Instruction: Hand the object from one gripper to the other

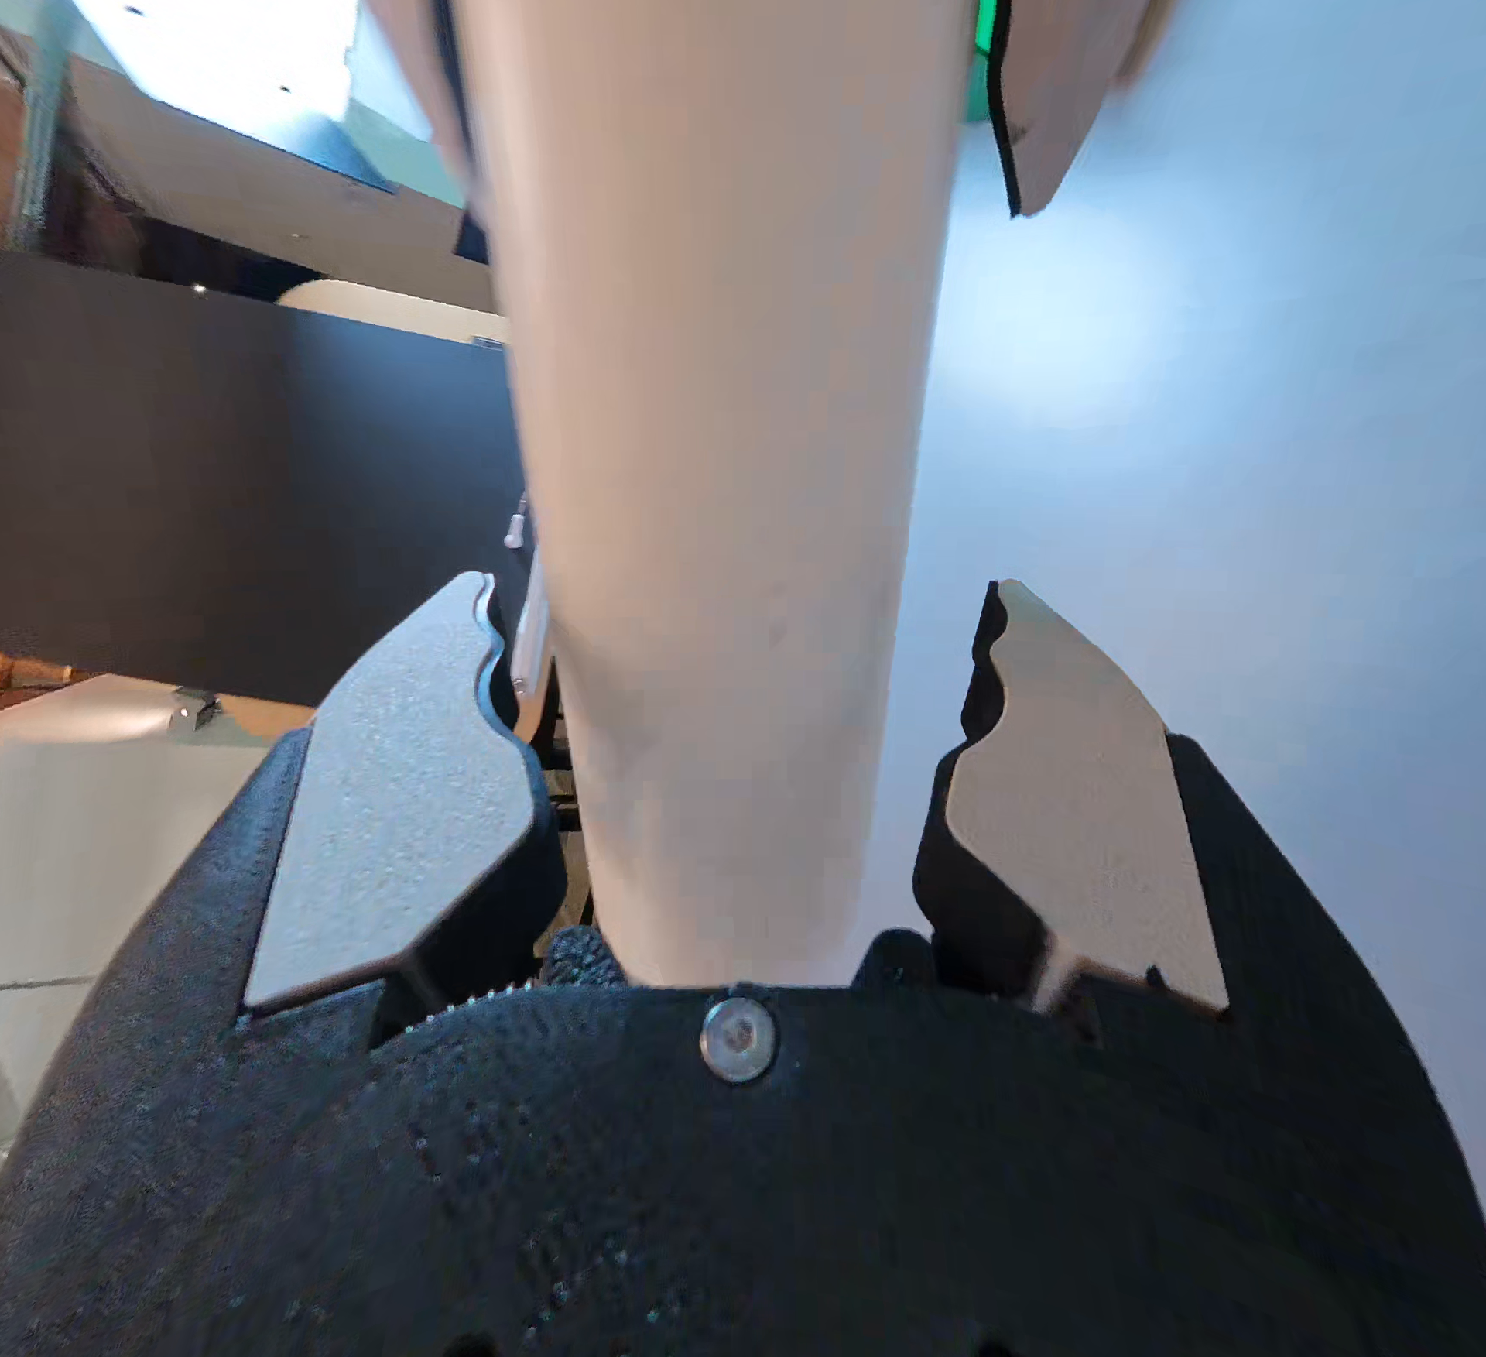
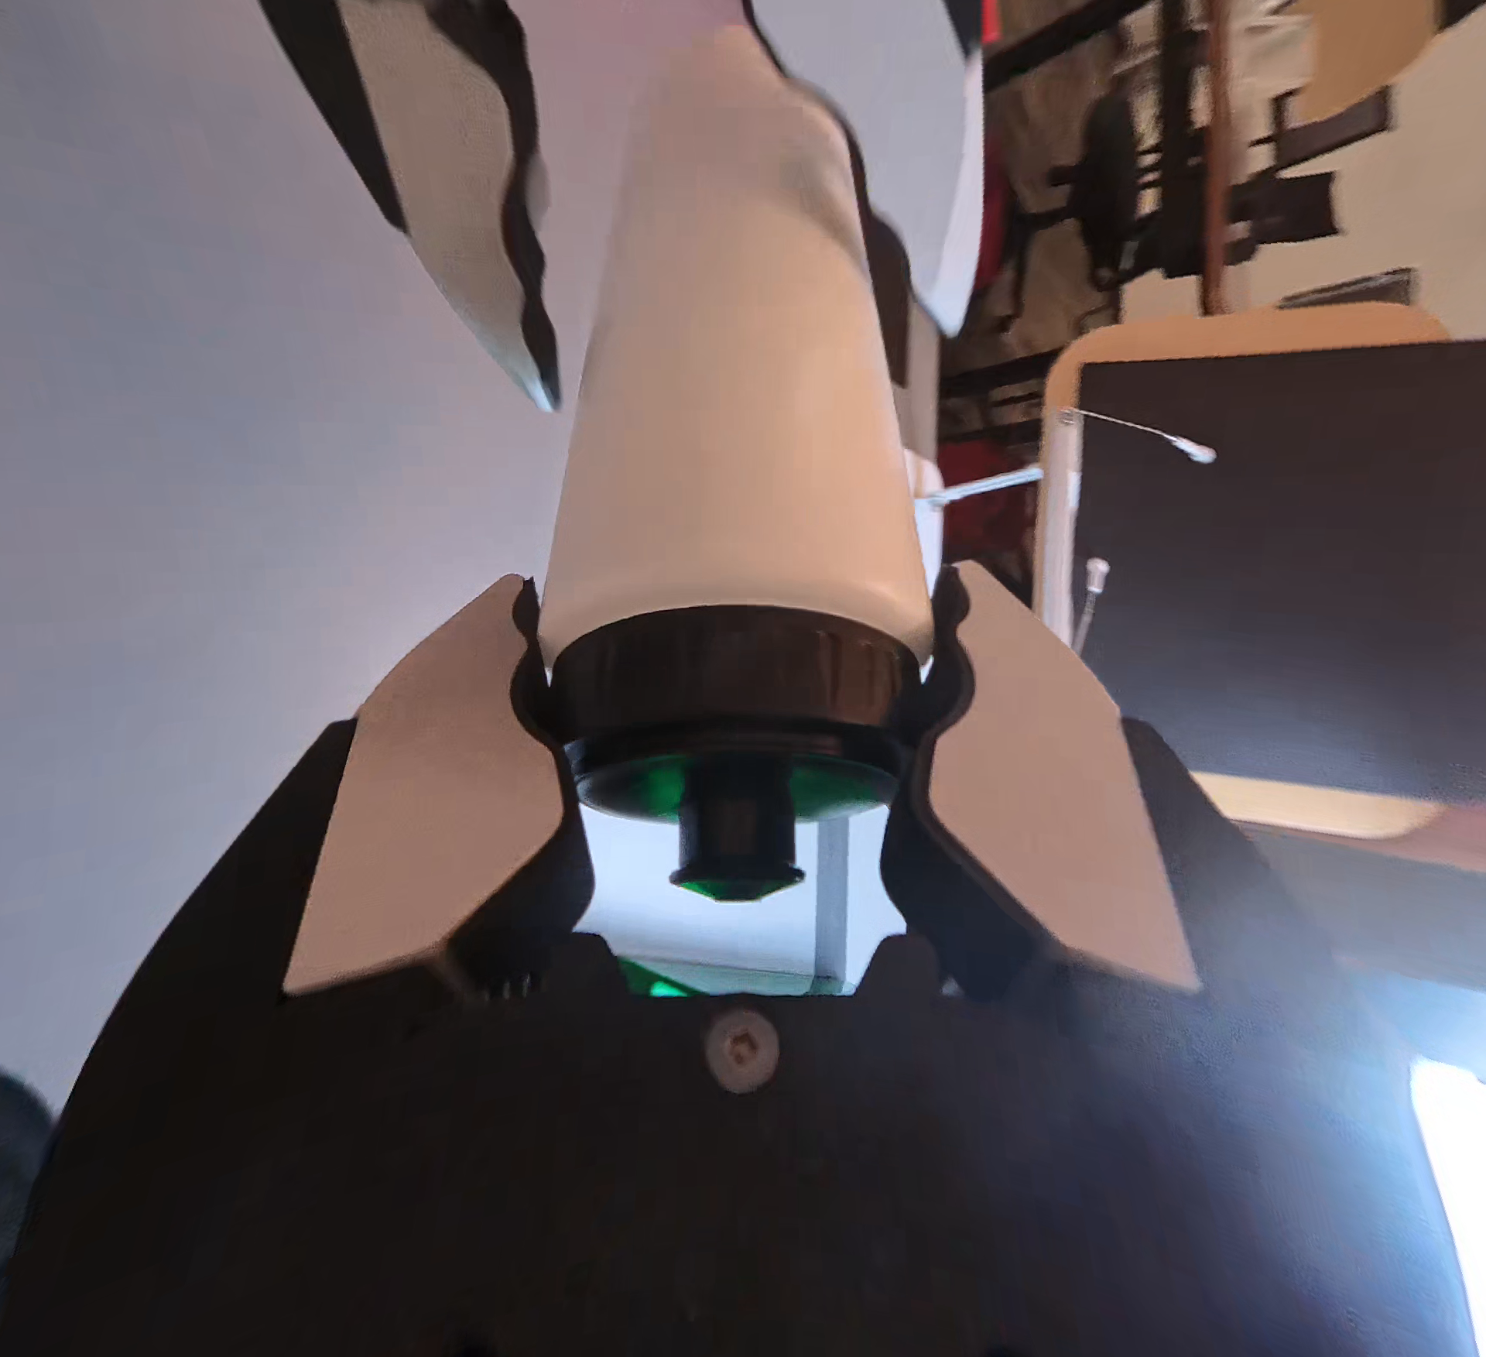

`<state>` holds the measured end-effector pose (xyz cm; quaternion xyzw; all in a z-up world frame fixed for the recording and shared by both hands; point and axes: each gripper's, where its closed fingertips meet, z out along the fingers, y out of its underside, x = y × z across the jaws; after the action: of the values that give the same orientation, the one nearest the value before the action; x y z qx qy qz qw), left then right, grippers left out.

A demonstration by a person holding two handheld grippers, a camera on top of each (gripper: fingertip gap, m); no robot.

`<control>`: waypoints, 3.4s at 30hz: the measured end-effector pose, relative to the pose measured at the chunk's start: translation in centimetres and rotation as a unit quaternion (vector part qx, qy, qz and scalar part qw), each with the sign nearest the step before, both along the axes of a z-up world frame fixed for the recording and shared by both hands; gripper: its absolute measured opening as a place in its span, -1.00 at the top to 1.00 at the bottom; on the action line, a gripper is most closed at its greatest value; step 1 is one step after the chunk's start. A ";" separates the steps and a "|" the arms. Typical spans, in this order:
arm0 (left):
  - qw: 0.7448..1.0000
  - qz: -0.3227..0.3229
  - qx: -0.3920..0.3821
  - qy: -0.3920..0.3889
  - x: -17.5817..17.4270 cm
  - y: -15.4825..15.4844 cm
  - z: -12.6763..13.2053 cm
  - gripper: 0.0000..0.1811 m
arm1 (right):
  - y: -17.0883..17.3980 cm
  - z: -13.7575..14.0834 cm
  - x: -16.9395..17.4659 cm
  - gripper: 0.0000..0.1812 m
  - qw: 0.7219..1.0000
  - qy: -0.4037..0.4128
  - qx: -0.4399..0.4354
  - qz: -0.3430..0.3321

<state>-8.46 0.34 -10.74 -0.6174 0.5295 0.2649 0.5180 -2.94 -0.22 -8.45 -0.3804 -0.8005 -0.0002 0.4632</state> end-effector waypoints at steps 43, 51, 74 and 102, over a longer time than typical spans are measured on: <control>0.758 -0.269 -0.331 -0.494 6.6 -3.3 -1.5 -0.13 | -4.3 -0.7 -5.9 0.05 0.851 0.161 -0.499 0.039; 0.760 -0.206 -0.291 -0.543 3.0 -0.8 0.2 -0.09 | 0.7 0.5 -4.4 0.04 0.919 0.232 -0.317 -0.043; 0.823 0.039 -0.386 -0.415 -0.9 0.7 -5.3 0.13 | 6.4 -7.9 -4.7 0.04 0.965 0.102 0.223 -0.091; 0.596 -0.264 -0.225 -0.724 -6.0 0.5 5.7 0.14 | 4.4 3.8 -1.7 -0.05 0.654 0.454 -0.606 0.018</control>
<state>-14.43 0.85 -5.06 -0.5365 0.1626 -0.5449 0.6235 -4.66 4.21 -4.66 -0.5149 -0.3198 0.6654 0.4356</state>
